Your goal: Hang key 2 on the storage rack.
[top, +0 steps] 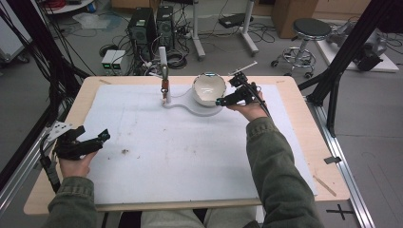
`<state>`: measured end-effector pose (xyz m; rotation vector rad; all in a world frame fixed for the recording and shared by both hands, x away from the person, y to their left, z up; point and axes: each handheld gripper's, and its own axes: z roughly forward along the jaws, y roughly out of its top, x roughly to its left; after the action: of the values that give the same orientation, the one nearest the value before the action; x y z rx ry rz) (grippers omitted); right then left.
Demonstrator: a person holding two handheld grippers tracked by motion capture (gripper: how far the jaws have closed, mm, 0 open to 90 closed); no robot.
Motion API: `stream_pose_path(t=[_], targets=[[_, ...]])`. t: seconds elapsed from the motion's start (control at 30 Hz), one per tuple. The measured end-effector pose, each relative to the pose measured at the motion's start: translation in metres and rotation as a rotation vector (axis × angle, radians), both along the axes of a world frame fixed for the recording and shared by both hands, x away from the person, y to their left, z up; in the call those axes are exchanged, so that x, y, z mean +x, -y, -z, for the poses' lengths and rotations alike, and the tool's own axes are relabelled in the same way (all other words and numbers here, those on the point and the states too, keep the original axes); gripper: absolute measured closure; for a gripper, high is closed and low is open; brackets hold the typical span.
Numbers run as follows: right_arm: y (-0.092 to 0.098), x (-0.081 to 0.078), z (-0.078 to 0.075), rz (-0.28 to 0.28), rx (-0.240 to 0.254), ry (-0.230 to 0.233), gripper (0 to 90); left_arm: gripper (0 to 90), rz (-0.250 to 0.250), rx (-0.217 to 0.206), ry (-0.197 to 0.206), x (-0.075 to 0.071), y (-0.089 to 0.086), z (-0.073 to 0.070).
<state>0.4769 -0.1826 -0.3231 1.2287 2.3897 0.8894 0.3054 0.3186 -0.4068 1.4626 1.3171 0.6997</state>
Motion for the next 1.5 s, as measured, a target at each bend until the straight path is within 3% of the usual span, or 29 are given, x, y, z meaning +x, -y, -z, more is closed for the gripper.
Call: stream_pose_path(t=[0.6, 1.0, 1.23, 1.5], targets=[[0.041, -0.005, 0.007, 0.053, 0.0, 0.003, 1.9, 1.8, 0.0, -0.002, 0.001, 0.0, 0.0, 0.0], [0.078, -0.007, 0.023, 0.116, 0.009, -0.016, 2.0, 1.8, -0.005, 0.002, 0.001, -0.001, 0.0, 0.0], [0.094, -0.004, 0.035, 0.135, 0.038, -0.041, 1.9, 1.8, -0.004, 0.004, 0.003, -0.001, 0.001, 0.0], [0.112, 0.005, 0.051, 0.215, 0.063, -0.093, 2.3, 1.8, -0.003, 0.001, 0.001, 0.0, 0.001, 0.0]])
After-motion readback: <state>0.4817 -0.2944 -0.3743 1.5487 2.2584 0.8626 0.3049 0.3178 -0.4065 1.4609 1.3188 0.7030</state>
